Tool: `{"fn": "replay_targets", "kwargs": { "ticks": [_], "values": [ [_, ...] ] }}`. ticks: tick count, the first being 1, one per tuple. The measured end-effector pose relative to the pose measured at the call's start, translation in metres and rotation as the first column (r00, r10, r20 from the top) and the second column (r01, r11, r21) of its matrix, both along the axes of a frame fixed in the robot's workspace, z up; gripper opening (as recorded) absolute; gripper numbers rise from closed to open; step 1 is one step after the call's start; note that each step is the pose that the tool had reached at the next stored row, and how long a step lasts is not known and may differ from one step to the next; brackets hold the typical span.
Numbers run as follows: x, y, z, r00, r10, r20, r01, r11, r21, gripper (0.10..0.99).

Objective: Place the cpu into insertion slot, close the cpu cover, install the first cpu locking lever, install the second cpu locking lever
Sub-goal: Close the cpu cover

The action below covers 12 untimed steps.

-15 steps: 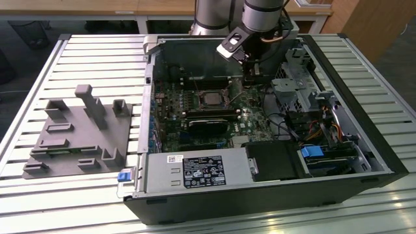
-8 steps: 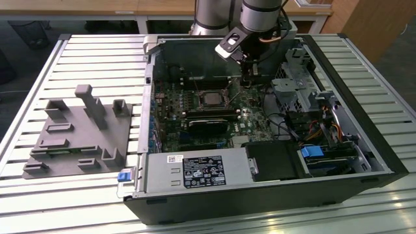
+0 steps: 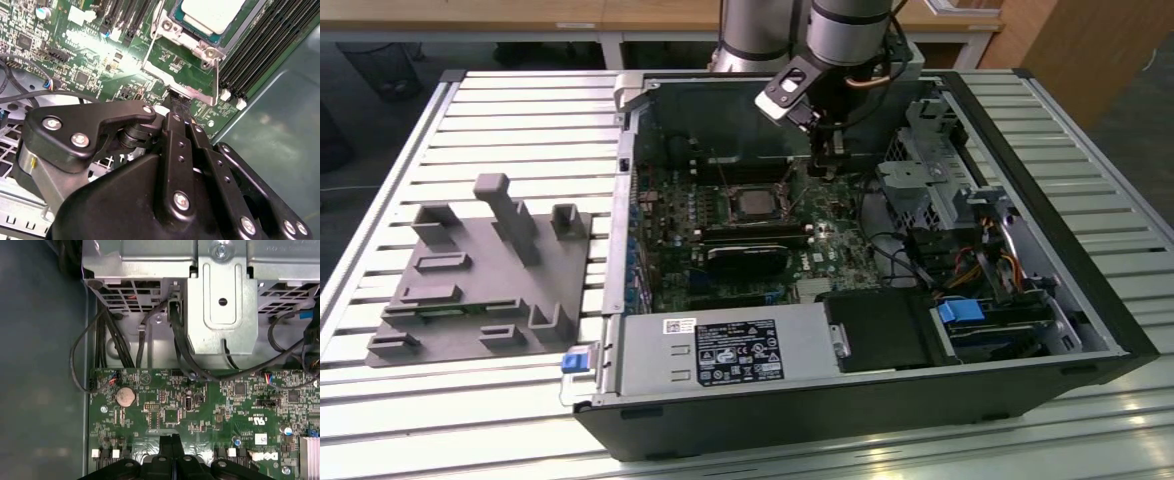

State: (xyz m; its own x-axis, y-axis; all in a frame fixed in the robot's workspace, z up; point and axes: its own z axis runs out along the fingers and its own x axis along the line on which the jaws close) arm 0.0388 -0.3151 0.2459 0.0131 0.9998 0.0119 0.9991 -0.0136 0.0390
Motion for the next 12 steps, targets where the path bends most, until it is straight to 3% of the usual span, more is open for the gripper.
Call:
{"fn": "replay_targets", "kwargs": {
  "ticks": [12],
  "values": [
    [-0.02, 0.0, -0.001, 1.0, 0.0, 0.0, 0.0, 1.0, 0.0, 0.106]
  ]
}}
